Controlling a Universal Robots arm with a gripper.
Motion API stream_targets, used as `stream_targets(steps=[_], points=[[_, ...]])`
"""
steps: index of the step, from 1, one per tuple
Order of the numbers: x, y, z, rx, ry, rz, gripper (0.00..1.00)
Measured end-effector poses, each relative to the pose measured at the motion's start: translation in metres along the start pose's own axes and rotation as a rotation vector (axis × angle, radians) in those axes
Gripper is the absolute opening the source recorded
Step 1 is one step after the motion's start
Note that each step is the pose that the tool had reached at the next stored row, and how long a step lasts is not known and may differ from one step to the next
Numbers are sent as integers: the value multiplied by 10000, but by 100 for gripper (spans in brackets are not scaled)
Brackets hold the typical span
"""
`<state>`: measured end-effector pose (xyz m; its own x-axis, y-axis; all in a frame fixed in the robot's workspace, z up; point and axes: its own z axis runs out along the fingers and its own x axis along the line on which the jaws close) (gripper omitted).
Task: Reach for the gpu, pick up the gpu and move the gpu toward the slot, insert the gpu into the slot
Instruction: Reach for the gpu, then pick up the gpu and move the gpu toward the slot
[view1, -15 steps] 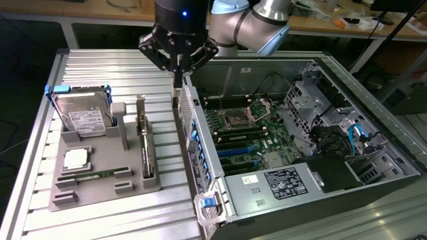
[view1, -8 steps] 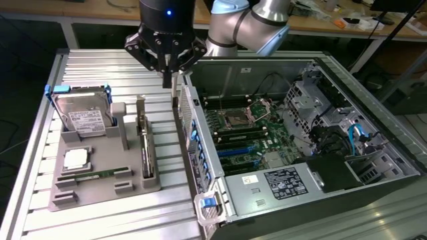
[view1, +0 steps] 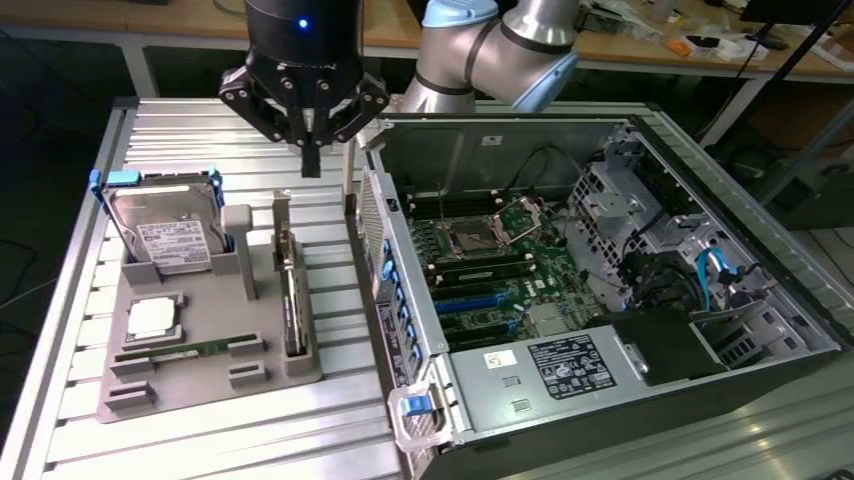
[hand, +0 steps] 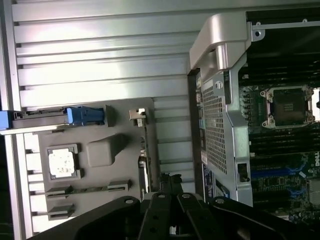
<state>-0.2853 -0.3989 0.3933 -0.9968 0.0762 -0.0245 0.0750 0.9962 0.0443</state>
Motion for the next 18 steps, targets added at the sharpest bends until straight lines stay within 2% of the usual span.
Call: stream_targets(steps=[12,18], points=[[337,-25,-9,0,0,1,11],[353,-27,-9,0,0,0,11]])
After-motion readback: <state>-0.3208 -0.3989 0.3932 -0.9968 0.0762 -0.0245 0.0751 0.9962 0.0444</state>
